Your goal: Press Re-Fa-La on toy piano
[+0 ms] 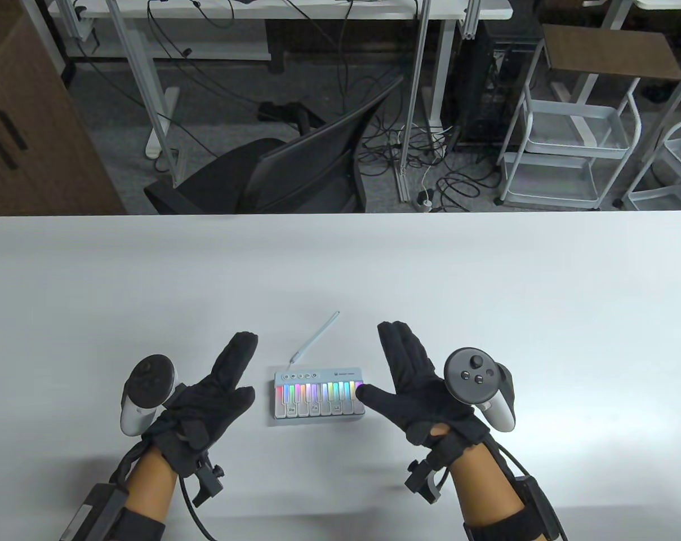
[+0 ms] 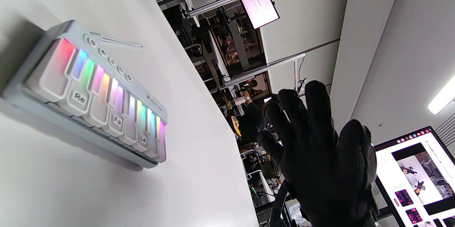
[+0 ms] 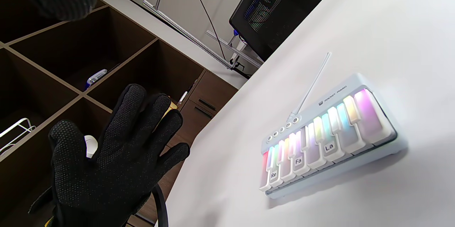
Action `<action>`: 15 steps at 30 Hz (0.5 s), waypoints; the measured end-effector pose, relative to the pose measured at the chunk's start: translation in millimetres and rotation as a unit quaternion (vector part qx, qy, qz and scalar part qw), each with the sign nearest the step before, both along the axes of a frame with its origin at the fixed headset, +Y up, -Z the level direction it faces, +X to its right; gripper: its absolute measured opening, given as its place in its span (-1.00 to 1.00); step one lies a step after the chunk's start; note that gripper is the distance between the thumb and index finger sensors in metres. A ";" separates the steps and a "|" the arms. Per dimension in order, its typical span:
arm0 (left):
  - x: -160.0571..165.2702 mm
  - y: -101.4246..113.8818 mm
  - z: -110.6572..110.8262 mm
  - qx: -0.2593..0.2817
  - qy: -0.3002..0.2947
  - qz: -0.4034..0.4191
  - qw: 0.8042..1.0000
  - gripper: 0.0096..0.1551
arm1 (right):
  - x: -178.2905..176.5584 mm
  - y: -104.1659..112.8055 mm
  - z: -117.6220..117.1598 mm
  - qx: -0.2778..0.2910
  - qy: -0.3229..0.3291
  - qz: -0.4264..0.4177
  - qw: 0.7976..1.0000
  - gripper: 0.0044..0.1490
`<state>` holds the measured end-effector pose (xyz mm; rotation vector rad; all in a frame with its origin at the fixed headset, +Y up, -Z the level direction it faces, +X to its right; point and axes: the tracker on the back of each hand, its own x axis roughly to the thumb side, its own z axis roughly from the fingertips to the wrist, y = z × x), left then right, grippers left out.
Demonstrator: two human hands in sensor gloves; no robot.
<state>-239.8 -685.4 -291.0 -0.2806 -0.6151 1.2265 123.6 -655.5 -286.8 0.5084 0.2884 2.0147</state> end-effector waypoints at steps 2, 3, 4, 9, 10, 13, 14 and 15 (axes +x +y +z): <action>-0.3 0.0 -0.2 0.000 0.001 -0.001 1.000 0.13 | -0.3 -0.3 0.0 -0.001 0.001 0.001 1.000 0.26; -0.3 0.1 -0.3 0.000 0.001 0.000 1.000 0.13 | -0.2 -0.5 -0.1 -0.001 0.002 0.001 1.000 0.25; -0.5 0.1 -0.5 0.000 0.001 0.000 1.000 0.13 | -0.2 -0.5 -0.1 -0.002 0.002 0.000 1.000 0.25; -0.4 0.2 -0.6 -0.001 0.002 0.000 1.000 0.13 | -0.3 -0.8 -0.1 -0.004 0.001 0.000 1.000 0.25; -0.4 0.2 -0.8 0.000 0.002 0.001 1.000 0.13 | -0.7 -1.0 0.0 -0.004 0.002 0.001 1.000 0.25; -0.6 -0.4 -1.1 0.000 0.002 0.001 1.000 0.13 | -1.0 -1.6 -0.2 -0.006 0.003 0.002 1.000 0.25; -0.6 -0.4 -1.0 -0.001 0.002 0.001 1.000 0.13 | -1.1 -1.5 -0.1 -0.006 0.003 0.001 1.000 0.25; -0.7 -0.2 -1.2 -0.001 0.002 0.001 1.000 0.13 | -1.0 -1.3 -0.1 -0.006 0.003 0.001 1.000 0.25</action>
